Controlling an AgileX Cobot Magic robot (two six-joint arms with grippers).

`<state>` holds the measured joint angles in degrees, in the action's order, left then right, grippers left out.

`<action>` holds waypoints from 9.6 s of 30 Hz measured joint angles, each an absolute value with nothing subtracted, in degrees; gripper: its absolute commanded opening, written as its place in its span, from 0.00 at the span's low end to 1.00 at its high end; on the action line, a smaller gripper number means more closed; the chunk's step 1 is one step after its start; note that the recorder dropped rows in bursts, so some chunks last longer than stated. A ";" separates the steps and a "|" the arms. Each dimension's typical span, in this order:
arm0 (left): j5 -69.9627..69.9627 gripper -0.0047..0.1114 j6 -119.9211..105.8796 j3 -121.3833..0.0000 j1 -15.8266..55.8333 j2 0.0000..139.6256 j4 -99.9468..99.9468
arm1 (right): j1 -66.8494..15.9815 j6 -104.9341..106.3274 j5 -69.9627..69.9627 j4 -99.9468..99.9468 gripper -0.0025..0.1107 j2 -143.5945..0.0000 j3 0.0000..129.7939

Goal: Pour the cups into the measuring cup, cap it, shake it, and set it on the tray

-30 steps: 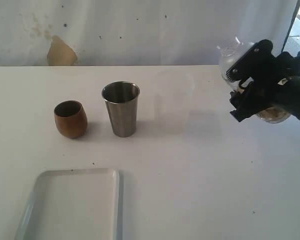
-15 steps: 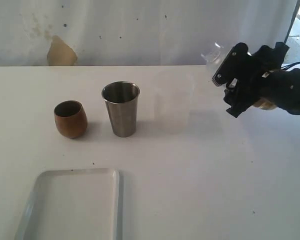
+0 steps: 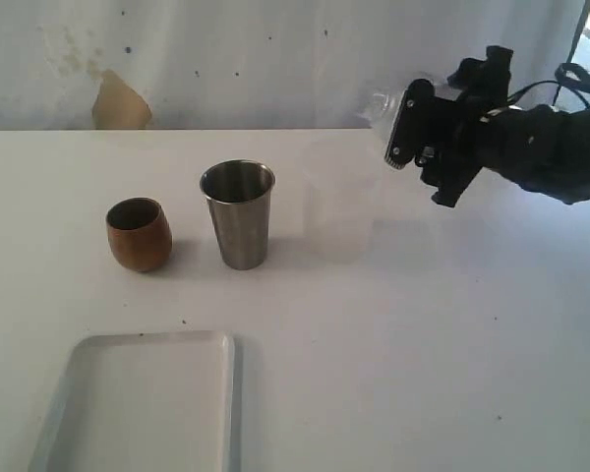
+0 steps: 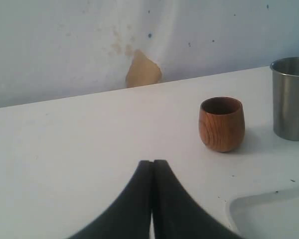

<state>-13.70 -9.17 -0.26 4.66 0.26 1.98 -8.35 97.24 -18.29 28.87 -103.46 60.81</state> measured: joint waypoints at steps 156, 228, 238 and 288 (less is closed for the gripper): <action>-13.70 0.04 -9.17 -0.26 4.66 0.26 1.98 | -5.08 119.97 -34.37 10.22 0.02 -105.46 62.68; -13.70 0.04 -9.17 -0.26 4.66 0.26 1.98 | -5.20 121.31 -34.77 -2.84 0.02 -105.46 62.68; -13.70 0.04 -9.17 -0.26 4.66 0.26 1.98 | -5.20 121.31 -34.77 -2.84 0.02 -105.46 62.68; -13.70 0.04 -9.17 -0.26 4.66 0.26 1.98 | -5.20 121.31 -29.05 -1.44 0.02 -105.87 66.29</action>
<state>-13.70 -9.17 -0.26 4.66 0.26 1.98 -5.20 121.31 -29.05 -1.44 -105.87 66.29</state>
